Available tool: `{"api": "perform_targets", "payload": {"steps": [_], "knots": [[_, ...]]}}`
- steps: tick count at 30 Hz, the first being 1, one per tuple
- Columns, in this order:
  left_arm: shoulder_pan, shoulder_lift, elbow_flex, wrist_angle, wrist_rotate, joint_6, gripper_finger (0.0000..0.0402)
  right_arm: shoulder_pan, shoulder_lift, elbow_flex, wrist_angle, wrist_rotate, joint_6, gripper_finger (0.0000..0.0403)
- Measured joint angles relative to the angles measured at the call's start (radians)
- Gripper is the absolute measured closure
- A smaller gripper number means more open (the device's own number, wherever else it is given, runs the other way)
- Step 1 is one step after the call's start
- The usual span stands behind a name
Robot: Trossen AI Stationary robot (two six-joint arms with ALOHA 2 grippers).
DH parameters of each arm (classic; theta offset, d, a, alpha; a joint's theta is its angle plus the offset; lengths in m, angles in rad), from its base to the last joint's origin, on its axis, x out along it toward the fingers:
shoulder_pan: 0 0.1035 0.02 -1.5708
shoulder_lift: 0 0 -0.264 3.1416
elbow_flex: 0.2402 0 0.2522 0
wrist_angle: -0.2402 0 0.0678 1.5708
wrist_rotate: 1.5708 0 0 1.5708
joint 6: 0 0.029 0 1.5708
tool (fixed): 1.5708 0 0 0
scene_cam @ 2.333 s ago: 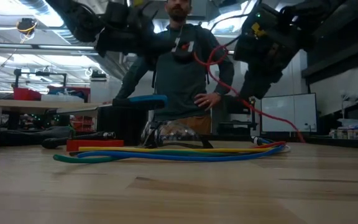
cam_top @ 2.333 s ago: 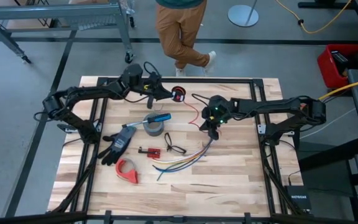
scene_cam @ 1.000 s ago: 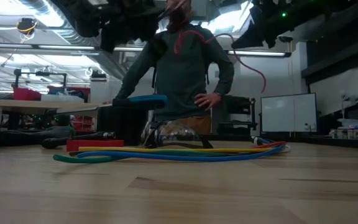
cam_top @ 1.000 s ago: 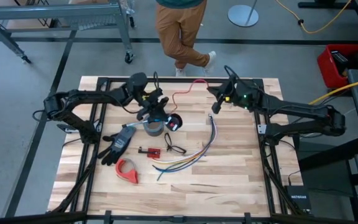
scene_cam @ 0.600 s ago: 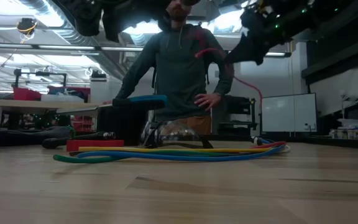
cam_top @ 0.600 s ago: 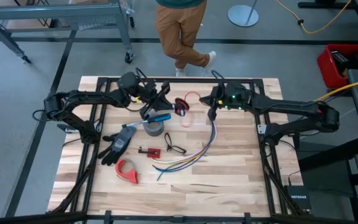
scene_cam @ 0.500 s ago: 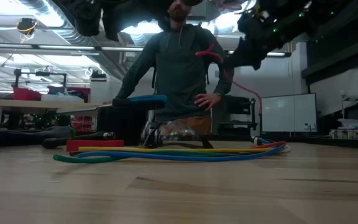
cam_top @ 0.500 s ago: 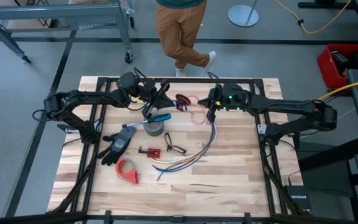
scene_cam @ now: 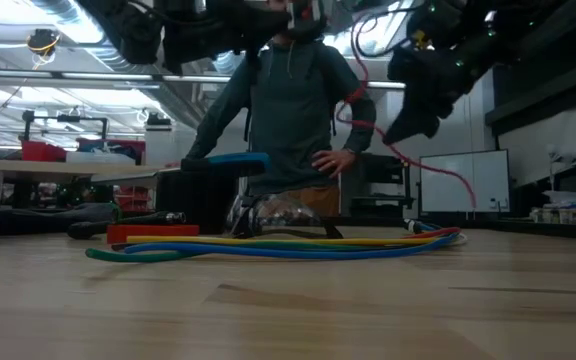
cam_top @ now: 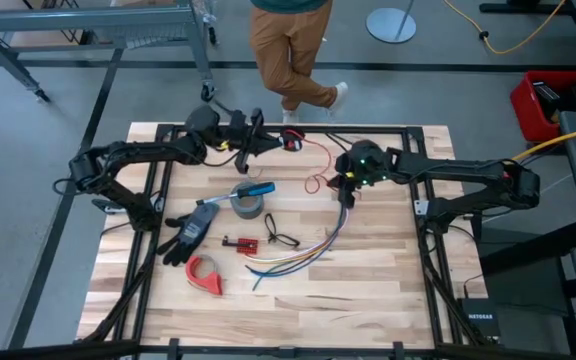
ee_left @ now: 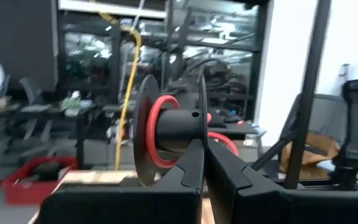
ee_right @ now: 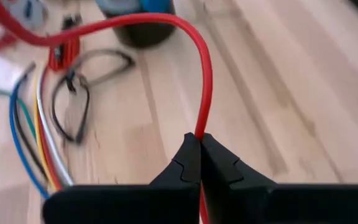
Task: Coil cords
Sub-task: Uncoil the red wire from the spool
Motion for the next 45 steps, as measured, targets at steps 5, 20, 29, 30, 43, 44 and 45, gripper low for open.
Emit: {"api": "perform_targets", "payload": {"steps": [5, 20, 29, 30, 43, 44, 45], "knots": [[0.061, 0.000, 0.000, -0.137, 0.037, 0.000, 0.0401, 0.000, 0.000, 0.000, -0.134, 0.000, 0.000, 0.0403], [0.191, 0.000, 0.000, -0.523, 0.395, -0.200, 0.0401, 0.000, -0.002, 0.000, -0.317, 0.028, 0.025, 0.0403], [0.189, 0.000, 0.000, -0.521, 0.714, -0.517, 0.0401, -0.001, -0.002, 0.000, -0.313, 0.168, 0.026, 0.0403], [0.189, 0.000, 0.000, -0.520, 0.727, -0.539, 0.0401, -0.001, -0.002, 0.000, -0.314, 0.179, 0.025, 0.0403], [0.189, 0.000, 0.000, -0.549, 0.761, -0.585, 0.0401, -0.001, -0.002, 0.000, -0.308, 0.203, 0.012, 0.0332], [0.189, 0.000, 0.000, -0.549, 0.761, -0.585, 0.0401, -0.001, -0.002, 0.000, -0.307, 0.204, 0.002, 0.0317], [0.189, 0.000, 0.000, -0.549, 0.761, -0.585, 0.0401, -0.001, -0.002, 0.000, -0.306, 0.209, -0.004, 0.0301]]}}
